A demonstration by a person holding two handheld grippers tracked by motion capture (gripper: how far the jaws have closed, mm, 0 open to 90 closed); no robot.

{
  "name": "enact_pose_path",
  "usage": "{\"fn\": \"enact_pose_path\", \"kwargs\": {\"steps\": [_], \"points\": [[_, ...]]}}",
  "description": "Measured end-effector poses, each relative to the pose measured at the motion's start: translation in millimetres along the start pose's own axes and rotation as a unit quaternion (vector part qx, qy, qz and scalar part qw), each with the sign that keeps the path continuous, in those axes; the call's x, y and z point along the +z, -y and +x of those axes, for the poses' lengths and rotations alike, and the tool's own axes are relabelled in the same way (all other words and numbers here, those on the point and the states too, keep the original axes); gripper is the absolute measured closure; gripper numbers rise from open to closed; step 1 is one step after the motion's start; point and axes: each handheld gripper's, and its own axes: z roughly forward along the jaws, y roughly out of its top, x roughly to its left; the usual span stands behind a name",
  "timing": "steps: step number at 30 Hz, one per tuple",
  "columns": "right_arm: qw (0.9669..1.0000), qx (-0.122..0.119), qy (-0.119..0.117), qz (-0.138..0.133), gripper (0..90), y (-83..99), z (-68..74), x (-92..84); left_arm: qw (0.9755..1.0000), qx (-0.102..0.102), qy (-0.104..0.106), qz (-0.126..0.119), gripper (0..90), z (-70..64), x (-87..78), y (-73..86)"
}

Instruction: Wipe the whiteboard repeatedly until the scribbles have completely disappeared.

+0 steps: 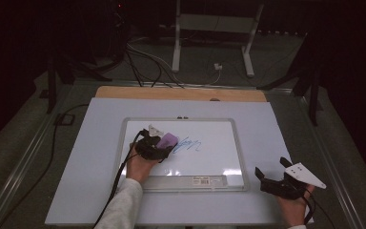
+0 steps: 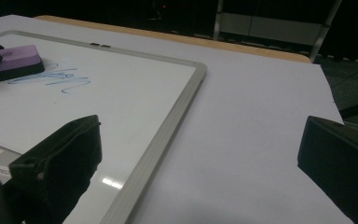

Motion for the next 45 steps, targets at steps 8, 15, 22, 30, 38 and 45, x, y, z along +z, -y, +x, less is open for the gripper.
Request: {"fn": "enact_pose_path", "kwargs": {"steps": [8,15,22,30,38,45], "points": [[1.0,0.001,0.001,0.0,0.1,0.1,-0.3,-0.4,0.9998,0.015,0.015,0.003,42.0,-15.0,1.2,-0.4],[1.0,0.0,0.0,0.0,0.1,-0.1,0.5,-0.2,0.9991,0.036,0.023,0.007,42.0,-26.9,2.1,-1.4],[1.0,0.004,0.003,-0.002,0.1,0.1,-1.2,-1.8,0.9996,0.015,-0.021,0.015,42.1,-11.3,2.3,-6.3],[1.0,0.004,0.003,-0.002,0.1,0.3,-1.1,-1.8,0.9983,-0.025,-0.052,0.01,42.1,7.2,2.8,-7.6],[1.0,0.002,0.001,-0.002,0.1,0.2,-0.4,-1.3,0.9996,0.015,-0.021,0.013,42.1,-24.5,5.8,-8.2],[1.0,0.003,0.0,-0.002,0.1,0.2,-0.1,-1.5,0.9994,0.031,0.004,0.014,42.1,-33.1,7.5,-8.5]]}}
